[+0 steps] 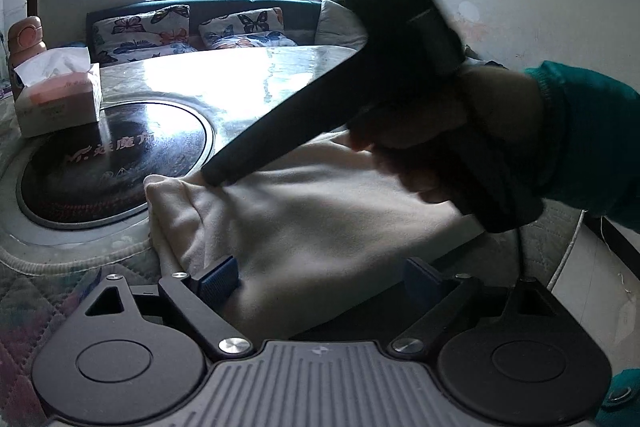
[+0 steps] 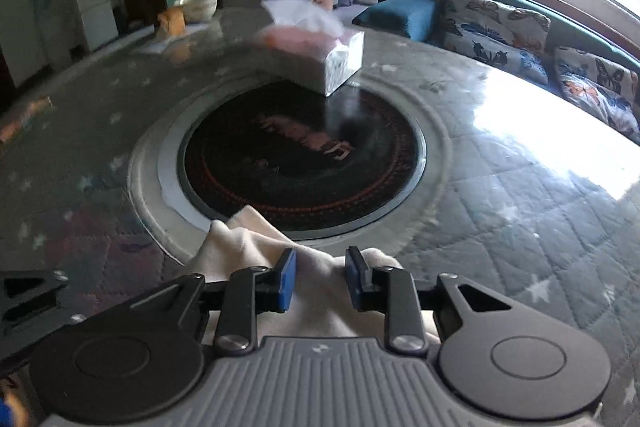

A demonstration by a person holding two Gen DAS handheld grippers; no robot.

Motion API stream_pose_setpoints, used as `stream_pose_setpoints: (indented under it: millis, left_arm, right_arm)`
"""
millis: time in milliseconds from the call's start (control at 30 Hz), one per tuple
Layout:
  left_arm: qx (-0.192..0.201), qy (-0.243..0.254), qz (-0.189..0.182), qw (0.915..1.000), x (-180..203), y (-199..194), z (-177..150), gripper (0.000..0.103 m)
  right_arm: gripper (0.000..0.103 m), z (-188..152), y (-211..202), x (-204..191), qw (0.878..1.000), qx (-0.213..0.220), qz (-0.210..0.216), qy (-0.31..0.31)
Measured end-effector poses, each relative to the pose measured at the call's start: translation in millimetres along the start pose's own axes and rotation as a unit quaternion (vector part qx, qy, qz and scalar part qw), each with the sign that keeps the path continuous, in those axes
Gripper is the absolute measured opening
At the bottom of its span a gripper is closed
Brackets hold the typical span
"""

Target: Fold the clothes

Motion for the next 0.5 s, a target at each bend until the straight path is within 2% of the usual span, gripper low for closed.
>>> stream_pose_setpoints:
  millis: [67,167,333,500]
  left_arm:
    - [0.000,0.003,0.001,1.0000,0,-1,-1,0.094]
    - [0.002,-0.002,0.000,1.0000,-2,-3,-2,0.094]
    - [0.004,-0.010,-0.002,0.9999,-5,-5,-3,0.095]
    - [0.004,-0.008,0.002,1.0000,-4,-4,-5,0.095]
  right_arm:
    - [0.026,4,3,-2,1.000,0.000,-0.004,-0.007]
    - [0.026,10,-7,-4,1.000,0.008,0.012,-0.001]
    - [0.026,9,-21,-21,0.998,-0.001,0.039,-0.046]
    - [0.021,5,-3,-42,0.996,-0.017,0.049,-0.074]
Point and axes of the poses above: each gripper's, at about its wrist camera, not at the fingertips, and y roughly the way its jaws point, x to its right, z to its top, the point moved 3 cm from there along y, roughly the way its jaws point
